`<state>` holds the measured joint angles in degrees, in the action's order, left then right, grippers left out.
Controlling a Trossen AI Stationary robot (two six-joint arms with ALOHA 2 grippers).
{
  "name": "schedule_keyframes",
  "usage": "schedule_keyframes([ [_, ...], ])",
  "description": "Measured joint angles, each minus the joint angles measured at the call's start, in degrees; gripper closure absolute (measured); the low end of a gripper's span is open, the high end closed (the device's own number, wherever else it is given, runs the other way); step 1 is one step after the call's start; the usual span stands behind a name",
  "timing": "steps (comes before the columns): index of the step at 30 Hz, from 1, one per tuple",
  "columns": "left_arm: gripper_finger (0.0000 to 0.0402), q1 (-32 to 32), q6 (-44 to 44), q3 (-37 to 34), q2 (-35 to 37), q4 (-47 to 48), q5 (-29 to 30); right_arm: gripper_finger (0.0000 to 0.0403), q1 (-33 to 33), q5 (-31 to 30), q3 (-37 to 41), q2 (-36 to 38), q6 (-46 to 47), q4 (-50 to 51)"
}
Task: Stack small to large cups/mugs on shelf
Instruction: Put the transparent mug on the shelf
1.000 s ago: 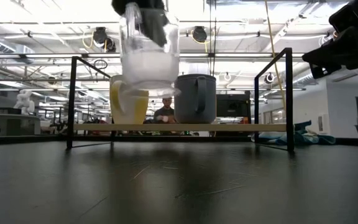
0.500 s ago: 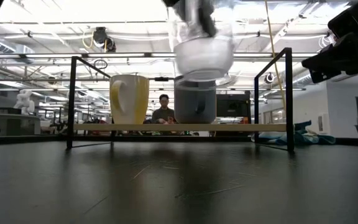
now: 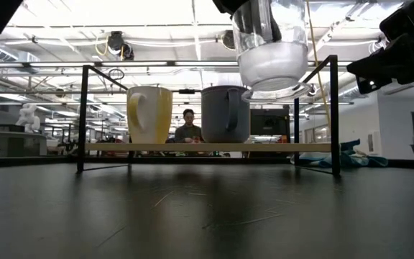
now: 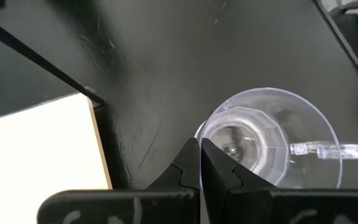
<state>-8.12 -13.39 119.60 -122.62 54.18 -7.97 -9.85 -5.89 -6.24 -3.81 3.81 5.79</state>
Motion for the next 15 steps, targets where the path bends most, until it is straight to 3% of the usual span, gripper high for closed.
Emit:
schedule_keyframes([
  [15, 0.0400, -1.58, 0.20, -1.04, 0.10, -0.43, -0.09, 0.0403, 0.00, 0.00, 0.02, 0.00, 0.00, -0.03],
])
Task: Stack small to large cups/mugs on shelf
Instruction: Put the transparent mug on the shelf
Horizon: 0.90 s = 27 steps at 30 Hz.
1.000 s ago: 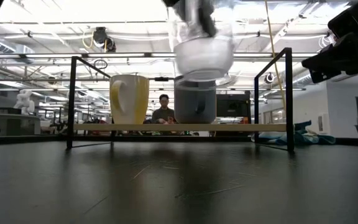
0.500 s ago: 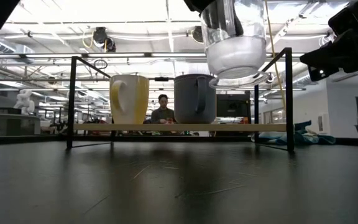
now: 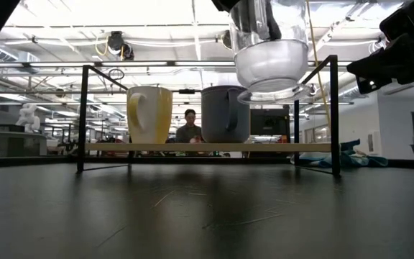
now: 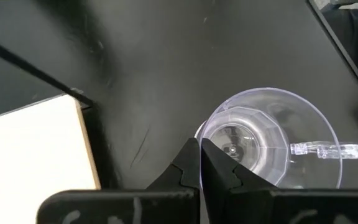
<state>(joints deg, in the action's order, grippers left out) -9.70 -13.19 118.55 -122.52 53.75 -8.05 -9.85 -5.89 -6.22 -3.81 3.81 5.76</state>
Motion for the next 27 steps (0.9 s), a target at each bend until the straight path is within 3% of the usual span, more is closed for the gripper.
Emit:
schedule_keyframes([
  [27, 0.0400, -0.87, 1.88, -15.37, 0.01, -12.40, -1.01, 0.0403, 0.00, -0.02, 0.07, 0.00, 0.02, -0.37],
])
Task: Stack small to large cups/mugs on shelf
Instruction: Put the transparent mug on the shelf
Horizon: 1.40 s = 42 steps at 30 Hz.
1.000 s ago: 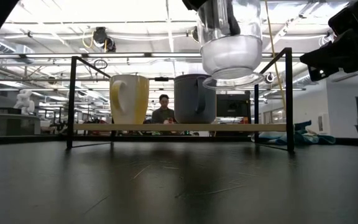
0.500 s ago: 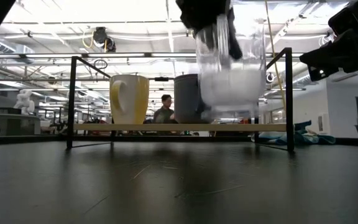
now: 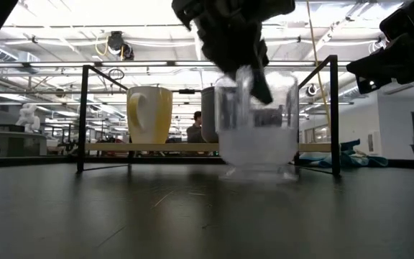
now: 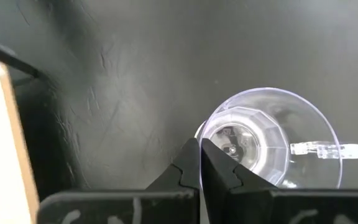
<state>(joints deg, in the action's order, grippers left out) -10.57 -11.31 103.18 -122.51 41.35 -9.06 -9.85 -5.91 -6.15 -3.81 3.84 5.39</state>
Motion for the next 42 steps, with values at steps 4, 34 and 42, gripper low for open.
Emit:
schedule_keyframes([
  [4, 0.0400, 0.01, 0.00, -1.22, -0.01, -1.83, 0.00, 0.0403, 0.00, 0.02, 0.00, 0.00, 0.00, 0.00],
  [34, 0.0399, -0.79, 0.57, -2.36, 0.04, -2.27, 0.09, 0.0403, -0.02, 0.01, -0.02, -0.02, 0.02, 0.02],
  [42, 0.0394, -1.88, -0.17, -2.36, 0.04, -2.55, 1.58, 0.0403, -0.01, 0.00, -0.02, -0.02, 0.02, 0.02],
])
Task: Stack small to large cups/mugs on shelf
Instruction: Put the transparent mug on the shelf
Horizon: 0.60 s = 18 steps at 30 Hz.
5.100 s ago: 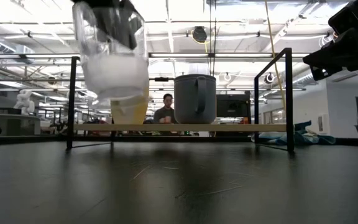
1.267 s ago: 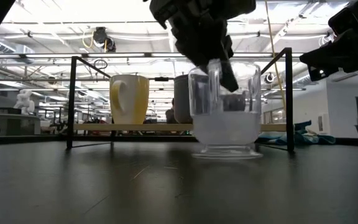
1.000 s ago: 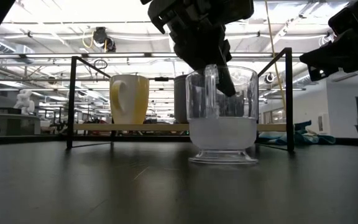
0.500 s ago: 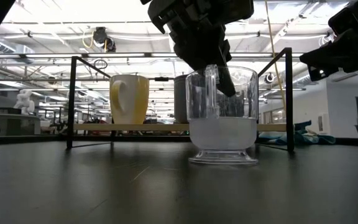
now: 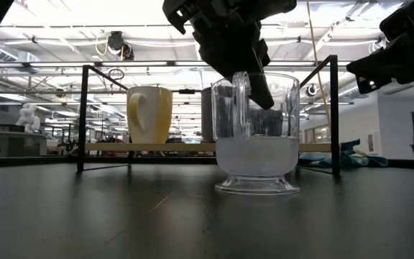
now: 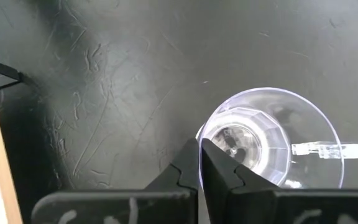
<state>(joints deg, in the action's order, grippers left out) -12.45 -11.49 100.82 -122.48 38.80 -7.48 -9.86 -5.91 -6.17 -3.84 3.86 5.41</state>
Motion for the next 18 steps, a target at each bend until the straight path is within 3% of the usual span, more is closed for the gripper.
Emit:
schedule_keyframes([
  [18, 0.0367, -0.09, 1.12, -0.13, -0.17, -0.74, 0.08, 0.0403, -0.01, 0.01, -0.02, 0.00, 0.00, 0.00],
])
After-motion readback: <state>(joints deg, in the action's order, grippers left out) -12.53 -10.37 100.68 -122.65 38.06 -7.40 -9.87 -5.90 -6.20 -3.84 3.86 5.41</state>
